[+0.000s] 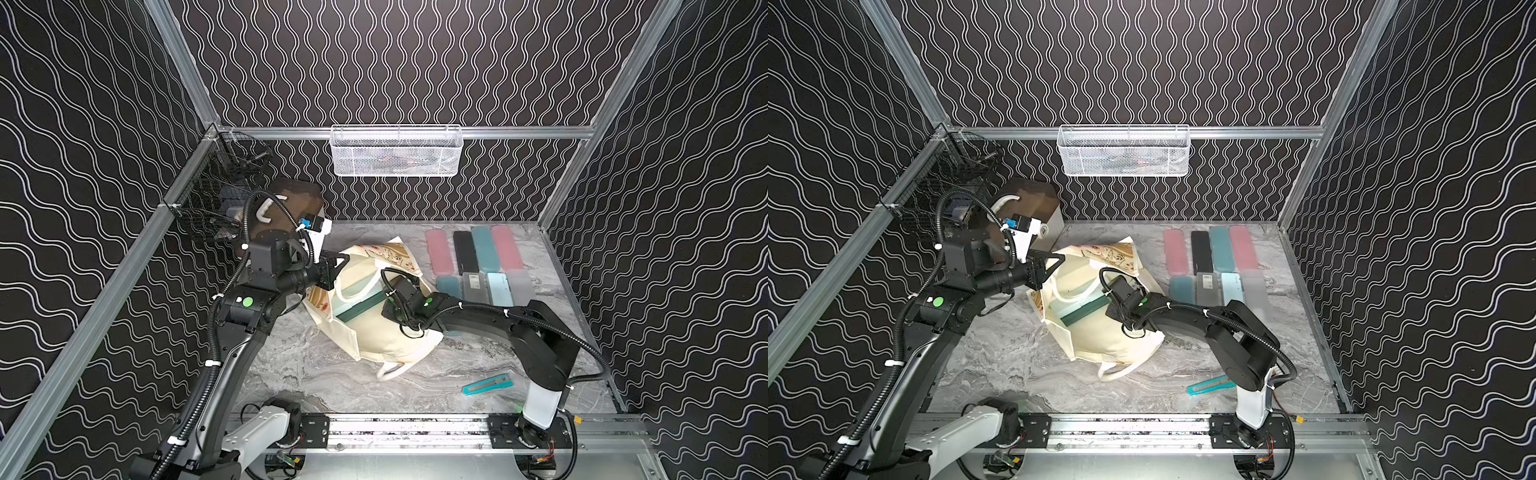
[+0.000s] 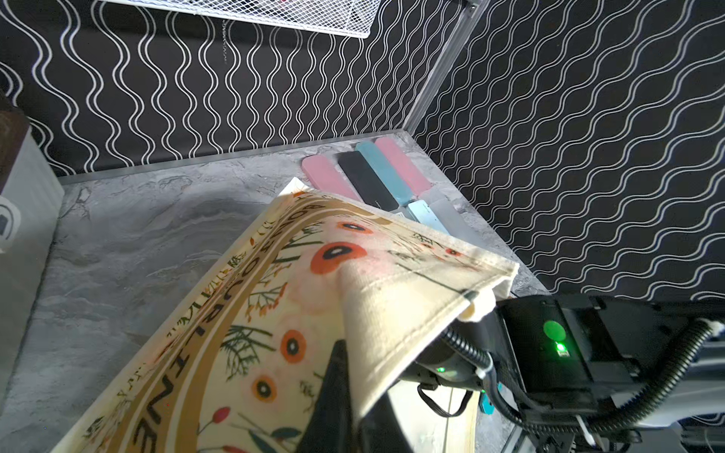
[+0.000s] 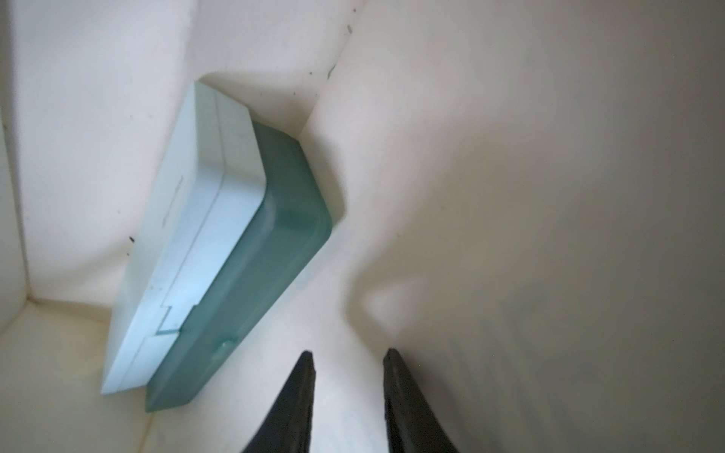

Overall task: Take out the pencil case from the canvas bag
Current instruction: Pick up the pencil case from the canvas bag.

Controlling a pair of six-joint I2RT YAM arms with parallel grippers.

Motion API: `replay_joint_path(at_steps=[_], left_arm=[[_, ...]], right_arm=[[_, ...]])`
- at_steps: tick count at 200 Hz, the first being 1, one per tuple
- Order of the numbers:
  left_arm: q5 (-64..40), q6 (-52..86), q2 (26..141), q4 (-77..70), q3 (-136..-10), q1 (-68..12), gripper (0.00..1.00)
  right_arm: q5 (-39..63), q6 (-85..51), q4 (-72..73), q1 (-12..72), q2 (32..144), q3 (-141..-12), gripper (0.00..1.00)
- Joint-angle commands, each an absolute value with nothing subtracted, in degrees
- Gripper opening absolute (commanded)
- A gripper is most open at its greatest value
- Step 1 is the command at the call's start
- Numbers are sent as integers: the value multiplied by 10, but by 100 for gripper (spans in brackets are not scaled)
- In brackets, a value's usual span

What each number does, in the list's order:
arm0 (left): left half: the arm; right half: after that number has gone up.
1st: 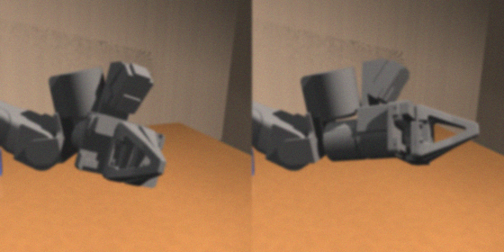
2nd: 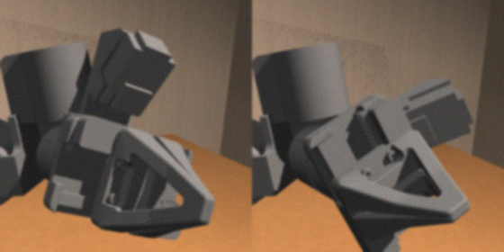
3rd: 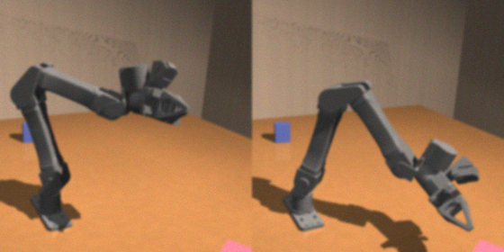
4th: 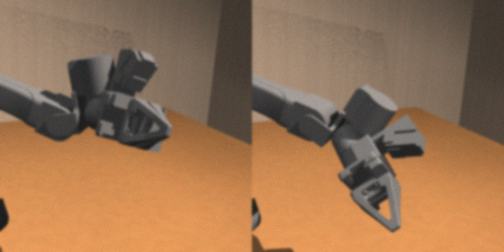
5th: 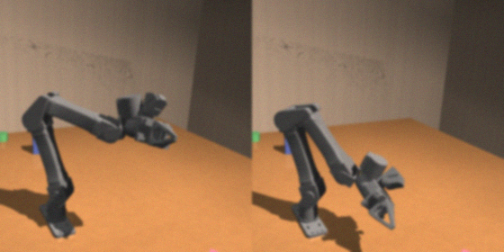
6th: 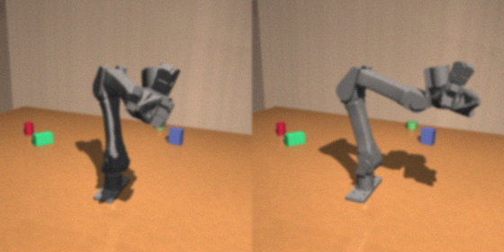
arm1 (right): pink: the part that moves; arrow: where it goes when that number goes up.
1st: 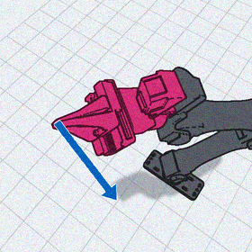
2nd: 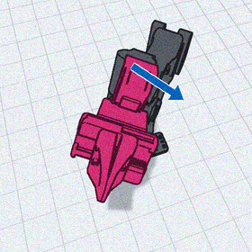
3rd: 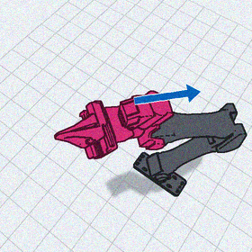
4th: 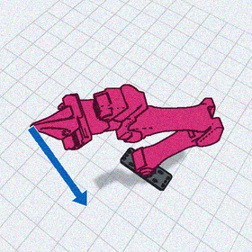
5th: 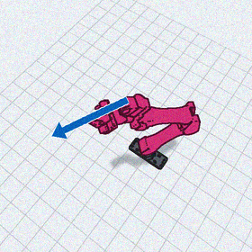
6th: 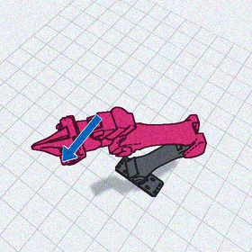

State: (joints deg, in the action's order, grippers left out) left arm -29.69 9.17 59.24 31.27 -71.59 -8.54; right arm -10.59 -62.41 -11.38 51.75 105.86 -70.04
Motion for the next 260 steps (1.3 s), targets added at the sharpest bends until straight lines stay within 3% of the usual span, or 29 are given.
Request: replay_joint_path(at_steps=[1, 50, 130, 260], left_arm=[[-348, 76, 583, 242, -715, -85, 0], [-394, 78, 585, 228, -713, -85, 0], [-423, 73, 590, 227, -715, -85, 0], [-485, 68, 590, 220, -715, -86, 0]], right_arm=[[-117, -674, -94, 508, 1050, -698, 32], [-92, -693, -45, 480, 1044, -671, 34], [-87, -692, 42, 467, 1009, -615, 53], [-64, -689, 81, 454, 1042, -628, 53]])
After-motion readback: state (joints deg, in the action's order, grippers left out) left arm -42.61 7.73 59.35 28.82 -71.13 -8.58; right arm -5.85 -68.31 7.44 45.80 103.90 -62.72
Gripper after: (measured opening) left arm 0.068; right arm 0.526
